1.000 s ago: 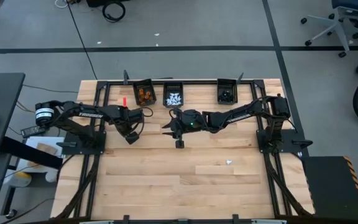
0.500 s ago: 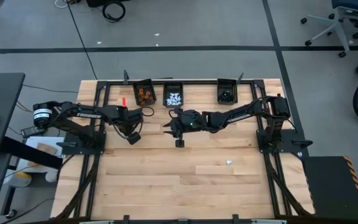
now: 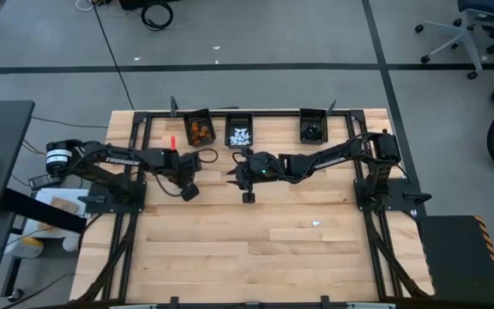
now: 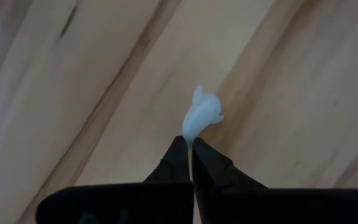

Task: Sort Halloween decoration
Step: Put the white ghost toy into the middle black bin

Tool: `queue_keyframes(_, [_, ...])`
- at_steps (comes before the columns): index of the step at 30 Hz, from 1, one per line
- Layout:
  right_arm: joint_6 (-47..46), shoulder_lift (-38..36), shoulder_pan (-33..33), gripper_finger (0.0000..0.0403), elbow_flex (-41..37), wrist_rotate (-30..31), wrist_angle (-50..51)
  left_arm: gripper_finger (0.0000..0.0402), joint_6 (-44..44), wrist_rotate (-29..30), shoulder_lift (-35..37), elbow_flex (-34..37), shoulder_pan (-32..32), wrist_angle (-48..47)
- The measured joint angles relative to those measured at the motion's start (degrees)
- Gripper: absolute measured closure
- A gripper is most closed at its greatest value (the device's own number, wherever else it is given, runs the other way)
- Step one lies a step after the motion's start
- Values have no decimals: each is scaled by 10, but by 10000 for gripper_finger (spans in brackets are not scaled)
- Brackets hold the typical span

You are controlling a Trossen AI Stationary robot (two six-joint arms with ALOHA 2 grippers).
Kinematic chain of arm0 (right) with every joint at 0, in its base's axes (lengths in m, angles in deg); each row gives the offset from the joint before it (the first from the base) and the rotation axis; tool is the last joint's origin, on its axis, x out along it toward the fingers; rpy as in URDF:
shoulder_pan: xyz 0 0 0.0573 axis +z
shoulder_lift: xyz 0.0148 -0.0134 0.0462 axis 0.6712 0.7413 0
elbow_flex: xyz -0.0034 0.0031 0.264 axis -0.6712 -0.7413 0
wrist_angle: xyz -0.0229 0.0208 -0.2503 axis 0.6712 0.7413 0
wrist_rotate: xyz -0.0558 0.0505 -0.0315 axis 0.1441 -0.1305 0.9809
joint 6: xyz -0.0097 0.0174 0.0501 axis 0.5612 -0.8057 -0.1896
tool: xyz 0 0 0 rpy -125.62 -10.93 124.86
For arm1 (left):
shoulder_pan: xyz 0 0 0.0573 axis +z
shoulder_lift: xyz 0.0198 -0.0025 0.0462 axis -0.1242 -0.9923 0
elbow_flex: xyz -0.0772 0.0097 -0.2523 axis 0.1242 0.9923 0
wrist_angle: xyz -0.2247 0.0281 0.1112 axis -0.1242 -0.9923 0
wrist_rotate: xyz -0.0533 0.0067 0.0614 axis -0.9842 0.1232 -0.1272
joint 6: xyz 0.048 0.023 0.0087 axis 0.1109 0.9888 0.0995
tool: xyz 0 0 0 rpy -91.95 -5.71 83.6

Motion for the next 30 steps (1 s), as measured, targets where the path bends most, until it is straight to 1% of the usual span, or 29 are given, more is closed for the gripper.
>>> queue_keyframes(2, [0, 0, 0, 276, 0, 2, 2, 400, 7, 0, -1, 0, -4, 6])
queue_keyframes(9, [-6, 0, -4, 276, 0, -2, 18, 401, 39, 0, -5, 0, -21, 88])
queue_keyframes(12, [-33, 0, -17, 276, -1, -35, 29, 401, 48, -2, -5, 0, -20, 109])
queue_keyframes(15, [-54, 0, -28, 276, -18, -58, -15, 401, 52, -6, -13, 0, -20, 140])
queue_keyframes(19, [-61, 0, -34, 276, -59, -58, -103, 401, 59, -19, -33, -1, -20, 185])
queue_keyframes(24, [-61, 3, -38, 276, -94, -58, -152, 401, 72, -23, -74, -1, -20, 232])
queue_keyframes(27, [-65, 31, -40, 276, -94, -58, -179, 401, 81, -29, -96, -1, -20, 265])
queue_keyframes(30, [-66, 82, -39, 273, -77, -61, -205, 401, 82, -33, -107, -1, -20, 290])
